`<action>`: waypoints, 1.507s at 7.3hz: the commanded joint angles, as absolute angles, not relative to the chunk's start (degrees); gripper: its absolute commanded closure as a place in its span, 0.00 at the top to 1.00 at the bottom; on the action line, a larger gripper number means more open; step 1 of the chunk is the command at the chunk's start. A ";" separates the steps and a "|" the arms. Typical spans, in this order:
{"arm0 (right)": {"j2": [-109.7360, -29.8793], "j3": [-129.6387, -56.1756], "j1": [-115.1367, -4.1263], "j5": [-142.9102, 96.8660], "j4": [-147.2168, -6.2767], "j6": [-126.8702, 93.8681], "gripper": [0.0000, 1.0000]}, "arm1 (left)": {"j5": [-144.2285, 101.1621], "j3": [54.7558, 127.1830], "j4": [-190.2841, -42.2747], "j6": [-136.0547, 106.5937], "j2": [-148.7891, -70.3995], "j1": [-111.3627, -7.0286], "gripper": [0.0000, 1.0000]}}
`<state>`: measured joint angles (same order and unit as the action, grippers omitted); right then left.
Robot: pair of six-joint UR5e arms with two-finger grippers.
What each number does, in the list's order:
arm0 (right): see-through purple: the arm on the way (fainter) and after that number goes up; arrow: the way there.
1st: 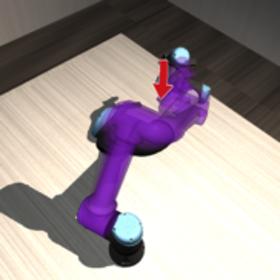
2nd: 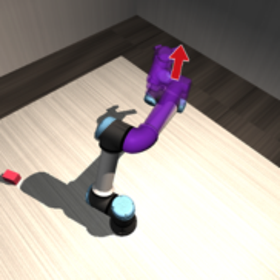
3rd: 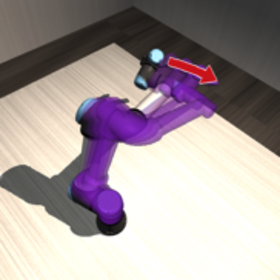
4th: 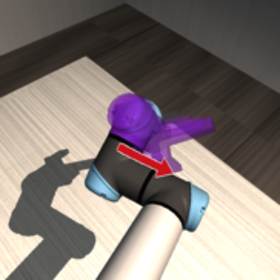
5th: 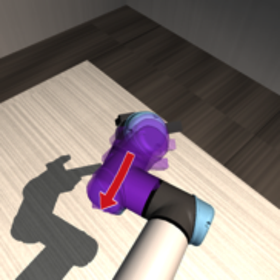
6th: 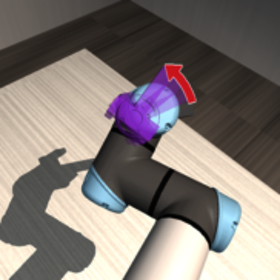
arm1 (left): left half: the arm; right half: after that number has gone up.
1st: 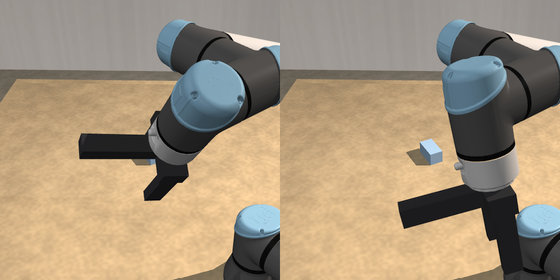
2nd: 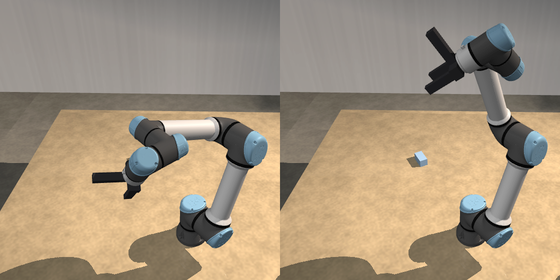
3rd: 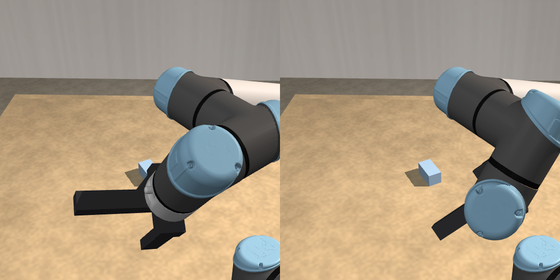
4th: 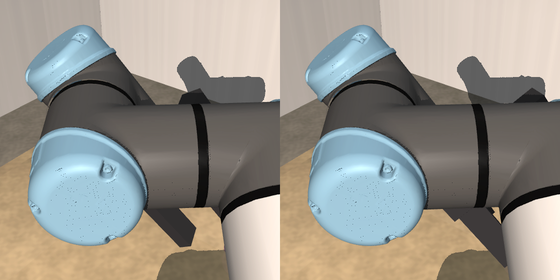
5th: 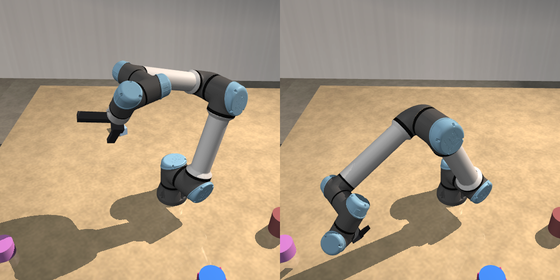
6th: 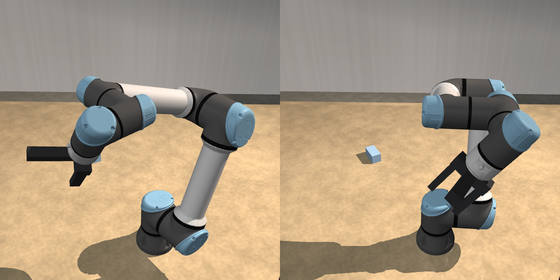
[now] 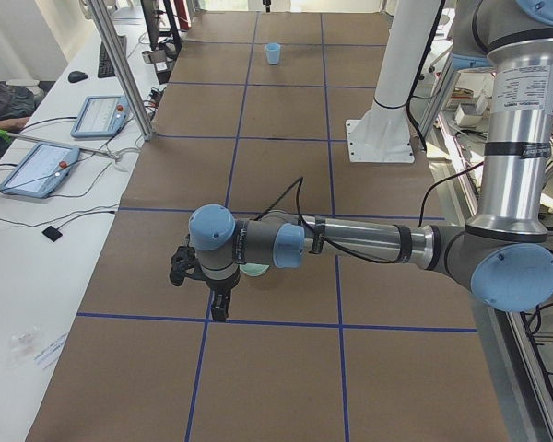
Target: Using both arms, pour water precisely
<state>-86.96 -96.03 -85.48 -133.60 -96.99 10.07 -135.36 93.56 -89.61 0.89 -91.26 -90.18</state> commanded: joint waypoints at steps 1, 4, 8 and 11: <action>-86.84 -96.15 -85.43 -133.68 -97.03 10.02 0.99 | -135.53 94.48 -89.65 1.14 -91.14 -90.18 0.99; -86.75 -96.33 -85.43 -133.86 -97.03 9.84 0.99 | -135.53 94.39 -90.00 1.14 -91.14 -90.18 1.00; -86.66 -96.15 -85.34 -133.51 -97.03 9.93 0.99 | -135.52 94.65 -90.00 0.79 -91.41 -90.18 0.99; -86.66 -96.24 -85.43 -132.54 -97.03 9.93 0.99 | -135.53 94.75 -90.00 0.79 -91.41 -90.18 0.99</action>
